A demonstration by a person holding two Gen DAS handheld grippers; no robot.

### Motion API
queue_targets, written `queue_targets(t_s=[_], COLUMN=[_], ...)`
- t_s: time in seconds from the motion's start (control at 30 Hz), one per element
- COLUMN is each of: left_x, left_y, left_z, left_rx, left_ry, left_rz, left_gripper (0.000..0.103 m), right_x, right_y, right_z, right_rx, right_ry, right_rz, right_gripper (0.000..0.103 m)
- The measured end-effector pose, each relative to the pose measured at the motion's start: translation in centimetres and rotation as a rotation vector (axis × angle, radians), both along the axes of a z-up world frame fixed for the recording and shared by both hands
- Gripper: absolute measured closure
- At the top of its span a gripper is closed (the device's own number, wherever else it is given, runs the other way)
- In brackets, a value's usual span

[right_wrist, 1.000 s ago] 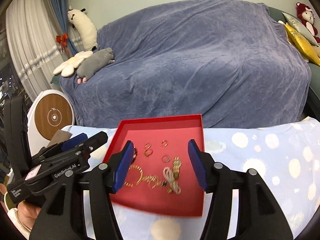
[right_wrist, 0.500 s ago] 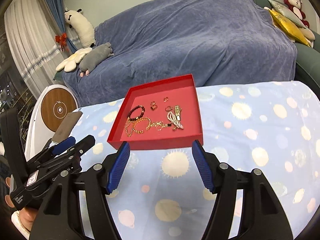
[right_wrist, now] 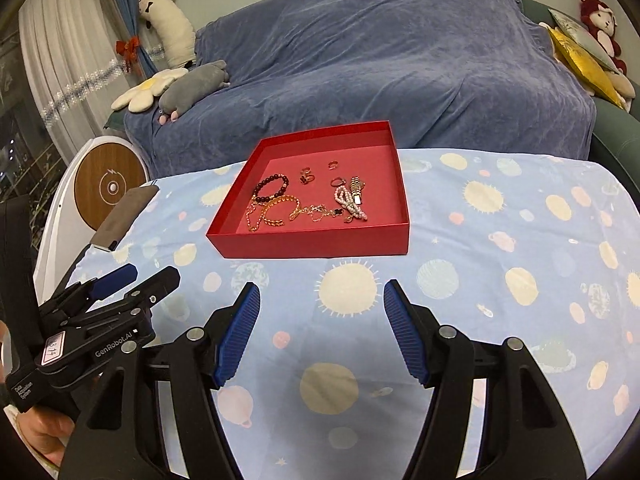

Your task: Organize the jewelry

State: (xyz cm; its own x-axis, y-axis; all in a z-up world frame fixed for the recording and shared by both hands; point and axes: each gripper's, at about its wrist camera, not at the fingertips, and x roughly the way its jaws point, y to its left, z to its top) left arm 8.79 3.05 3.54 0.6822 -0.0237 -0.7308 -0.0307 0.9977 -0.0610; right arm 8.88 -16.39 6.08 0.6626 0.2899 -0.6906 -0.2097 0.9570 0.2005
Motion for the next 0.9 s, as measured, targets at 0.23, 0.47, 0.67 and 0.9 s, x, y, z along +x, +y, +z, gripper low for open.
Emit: queue_targets(t_s=[0.23, 0.47, 0.67, 0.9], left_x=[0.0, -0.2, -0.1, -0.1], left_y=[-0.9, -1.4, -1.5, -1.4], left_z=[-1.3, -1.2, -1.5, -2.2], left_rx=[0.018, 0.023, 0.015, 0.002], left_ry=[0.036, 0.038, 0.057, 0.087], left_rz=[-0.018, -0.02, -0.004, 0.025], left_gripper=[0.031, 0.025, 0.025, 0.025], right_x=[-0.1, -0.4, -0.5, -0.5], right_y=[1.5, 1.9, 1.4, 1.0], right_z=[-1.5, -1.8, -2.1, -2.5], right_rx=[-0.07, -0.124, -0.13, -0.132], right_ry=[0.001, -0.027, -0.037, -0.045], right_rz=[0.026, 0.019, -0.037, -0.073], right_gripper=[0.037, 0.031, 0.021, 0.011])
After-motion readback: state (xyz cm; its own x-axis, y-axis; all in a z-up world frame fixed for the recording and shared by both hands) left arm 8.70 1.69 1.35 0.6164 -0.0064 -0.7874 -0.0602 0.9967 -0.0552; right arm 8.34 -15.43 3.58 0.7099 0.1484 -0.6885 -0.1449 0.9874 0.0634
